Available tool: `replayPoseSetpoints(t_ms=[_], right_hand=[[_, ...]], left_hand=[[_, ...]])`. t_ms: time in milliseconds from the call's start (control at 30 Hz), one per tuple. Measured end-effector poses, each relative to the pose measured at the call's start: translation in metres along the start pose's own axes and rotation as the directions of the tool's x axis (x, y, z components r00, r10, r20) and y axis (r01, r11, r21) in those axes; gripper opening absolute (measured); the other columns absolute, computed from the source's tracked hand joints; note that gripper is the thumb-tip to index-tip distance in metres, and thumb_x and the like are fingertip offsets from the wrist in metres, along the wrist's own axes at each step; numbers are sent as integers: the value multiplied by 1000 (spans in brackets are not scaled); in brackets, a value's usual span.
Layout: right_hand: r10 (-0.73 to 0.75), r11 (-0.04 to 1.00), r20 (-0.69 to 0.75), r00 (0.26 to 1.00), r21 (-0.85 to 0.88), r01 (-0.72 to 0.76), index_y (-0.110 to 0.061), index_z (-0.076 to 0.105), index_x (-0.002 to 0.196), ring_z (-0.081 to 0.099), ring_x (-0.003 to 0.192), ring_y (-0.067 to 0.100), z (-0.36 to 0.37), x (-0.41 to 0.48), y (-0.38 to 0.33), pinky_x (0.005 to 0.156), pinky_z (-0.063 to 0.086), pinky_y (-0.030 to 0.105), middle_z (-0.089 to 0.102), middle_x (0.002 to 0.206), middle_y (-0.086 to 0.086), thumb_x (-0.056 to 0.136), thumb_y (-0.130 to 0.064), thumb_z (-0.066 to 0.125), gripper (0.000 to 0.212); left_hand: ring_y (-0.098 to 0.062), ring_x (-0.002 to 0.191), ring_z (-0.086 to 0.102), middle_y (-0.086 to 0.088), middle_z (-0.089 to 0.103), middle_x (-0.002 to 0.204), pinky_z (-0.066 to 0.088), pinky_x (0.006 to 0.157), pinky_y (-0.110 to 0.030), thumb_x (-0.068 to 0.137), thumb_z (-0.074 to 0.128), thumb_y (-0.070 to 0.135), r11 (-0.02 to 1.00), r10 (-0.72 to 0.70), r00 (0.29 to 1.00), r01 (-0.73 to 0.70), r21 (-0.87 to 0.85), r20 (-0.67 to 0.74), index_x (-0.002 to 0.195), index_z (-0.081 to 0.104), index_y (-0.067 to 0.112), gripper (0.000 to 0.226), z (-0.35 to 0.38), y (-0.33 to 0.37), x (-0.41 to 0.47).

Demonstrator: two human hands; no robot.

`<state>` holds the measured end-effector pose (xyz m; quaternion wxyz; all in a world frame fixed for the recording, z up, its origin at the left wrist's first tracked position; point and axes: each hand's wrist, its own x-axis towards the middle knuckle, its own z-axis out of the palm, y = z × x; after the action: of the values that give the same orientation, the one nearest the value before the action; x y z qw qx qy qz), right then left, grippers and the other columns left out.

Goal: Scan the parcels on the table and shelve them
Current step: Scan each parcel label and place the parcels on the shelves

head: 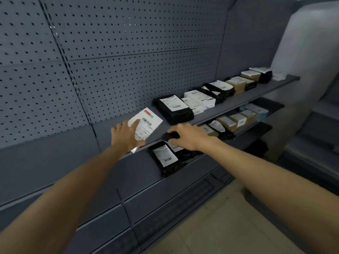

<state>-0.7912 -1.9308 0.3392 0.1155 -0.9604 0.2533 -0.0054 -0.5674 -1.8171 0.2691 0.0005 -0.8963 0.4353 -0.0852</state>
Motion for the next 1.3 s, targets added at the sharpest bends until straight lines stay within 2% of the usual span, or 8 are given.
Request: replayPoseSetpoints(t_ms=[300, 467, 600, 800, 867, 1000, 1167, 1300], right_hand=[[-90, 996, -4, 996, -9, 90, -30, 48, 144, 48, 131, 28, -33, 128, 69, 98, 43, 40, 48, 148, 3, 97, -45, 57, 50], [-101, 992, -45, 994, 77, 104, -28, 53, 141, 53, 124, 28, -48, 165, 113, 94, 46, 39, 54, 141, 4, 96, -41, 60, 47], [-162, 983, -33, 986, 77, 164, -28, 56, 138, 57, 117, 27, -52, 191, 133, 86, 45, 35, 59, 134, 5, 95, -38, 61, 44], [-316, 946, 18, 949, 90, 313, -29, 56, 139, 57, 119, 30, -53, 216, 135, 98, 48, 42, 58, 138, 4, 93, -41, 63, 48], [-386, 920, 31, 922, 91, 382, -27, 57, 138, 57, 119, 28, -55, 219, 135, 96, 48, 41, 58, 137, 4, 94, -39, 64, 47], [-542, 838, 27, 840, 98, 537, -25, 59, 135, 59, 114, 27, -60, 225, 128, 89, 49, 39, 61, 131, 6, 95, -37, 64, 43], [-694, 718, 48, 718, 108, 687, -26, 57, 138, 59, 116, 27, -40, 223, 92, 90, 50, 39, 61, 134, 4, 96, -40, 62, 45], [-797, 604, 108, 594, 156, 782, -27, 57, 138, 60, 113, 28, -16, 194, 39, 87, 51, 38, 61, 134, 4, 97, -38, 61, 43]], left_hand=[[-41, 132, 38, -17, 36, 146, 32, 107, -51, 81, 56, 74, 950, -240, 954, 270, -160, 181, 152, 22, 30, 90, 18, 39, 116], [-42, 137, 33, -19, 25, 152, 32, 108, -53, 74, 50, 85, 885, -301, 892, 393, -251, 338, 155, 14, 29, 104, 25, 66, 168], [-45, 136, 36, -22, 15, 157, 34, 110, -54, 79, 44, 81, 877, -295, 885, 400, -265, 360, 156, 14, 26, 99, 25, 77, 184], [-37, 139, 35, -18, 25, 155, 34, 111, -49, 91, 55, 58, 868, -259, 921, 354, -350, 290, 154, 23, 19, 81, 16, 74, 166], [-33, 141, 33, -12, 24, 158, 34, 112, -52, 93, 55, 57, 884, -257, 930, 335, -325, 262, 155, 21, 21, 79, 11, 75, 153], [-30, 138, 39, -3, 33, 156, 38, 106, -52, 94, 50, 59, 921, -355, 918, 375, -101, 175, 155, 20, 30, 74, -3, 78, 124], [-28, 139, 34, -2, 38, 152, 36, 106, -45, 96, 54, 50, 844, -534, 842, 536, -4, 72, 152, 29, 28, 65, -1, 71, 42], [-27, 138, 35, -2, 43, 149, 36, 106, -43, 94, 60, 41, 739, -673, 739, 673, 28, -5, 148, 39, 28, 60, -1, 53, -59]])
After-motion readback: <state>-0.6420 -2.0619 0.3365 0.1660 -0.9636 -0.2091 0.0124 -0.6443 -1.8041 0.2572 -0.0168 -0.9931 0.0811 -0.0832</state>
